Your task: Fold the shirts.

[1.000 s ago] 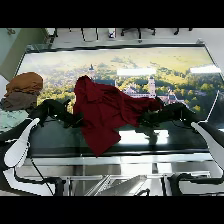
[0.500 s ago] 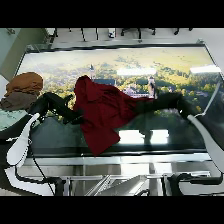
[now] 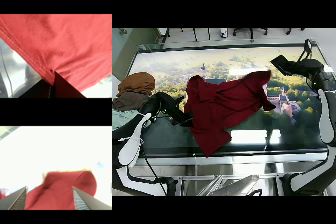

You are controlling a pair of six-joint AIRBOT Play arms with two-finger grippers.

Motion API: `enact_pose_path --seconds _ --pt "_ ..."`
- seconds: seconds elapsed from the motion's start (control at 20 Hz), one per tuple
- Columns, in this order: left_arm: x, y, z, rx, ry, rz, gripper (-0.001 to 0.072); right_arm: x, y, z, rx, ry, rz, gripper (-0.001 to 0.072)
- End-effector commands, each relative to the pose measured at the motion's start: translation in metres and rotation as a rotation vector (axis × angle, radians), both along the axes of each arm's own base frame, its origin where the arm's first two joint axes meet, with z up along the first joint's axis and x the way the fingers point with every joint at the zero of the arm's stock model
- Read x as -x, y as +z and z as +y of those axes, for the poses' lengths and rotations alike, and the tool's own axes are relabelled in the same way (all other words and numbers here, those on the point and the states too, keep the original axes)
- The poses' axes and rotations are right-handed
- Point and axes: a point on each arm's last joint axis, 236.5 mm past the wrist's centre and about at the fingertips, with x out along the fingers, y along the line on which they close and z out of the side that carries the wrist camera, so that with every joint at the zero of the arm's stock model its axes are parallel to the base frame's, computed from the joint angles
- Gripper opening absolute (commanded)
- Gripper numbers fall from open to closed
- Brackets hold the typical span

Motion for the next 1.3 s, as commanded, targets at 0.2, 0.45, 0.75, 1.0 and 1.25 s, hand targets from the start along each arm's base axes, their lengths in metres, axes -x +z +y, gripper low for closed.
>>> enact_pose_path --seconds 0.2,0.45,0.75,1.0,1.25 --pt "0.001 0.004 0.032 0.002 0.071 0.042 0.0012 0.111 -0.043 -0.032 0.051 0.315 0.366 0.0447" --pt "-0.003 0.004 0.047 0.009 0.096 0.027 0.0012 0.207 -0.078 0.011 -0.095 0.417 0.597 0.0447" --pt "-0.001 0.004 0.041 0.020 0.049 0.016 0.0013 0.297 -0.126 0.041 -0.205 0.137 0.730 0.0449" --pt "0.000 0.004 0.036 0.020 0.035 0.016 0.0012 0.264 -0.149 0.050 -0.315 -0.054 0.671 0.0448" --pt "0.002 0.004 0.025 0.025 -0.024 0.002 0.0013 0.248 -0.172 0.051 -0.336 -0.203 0.698 0.0447"
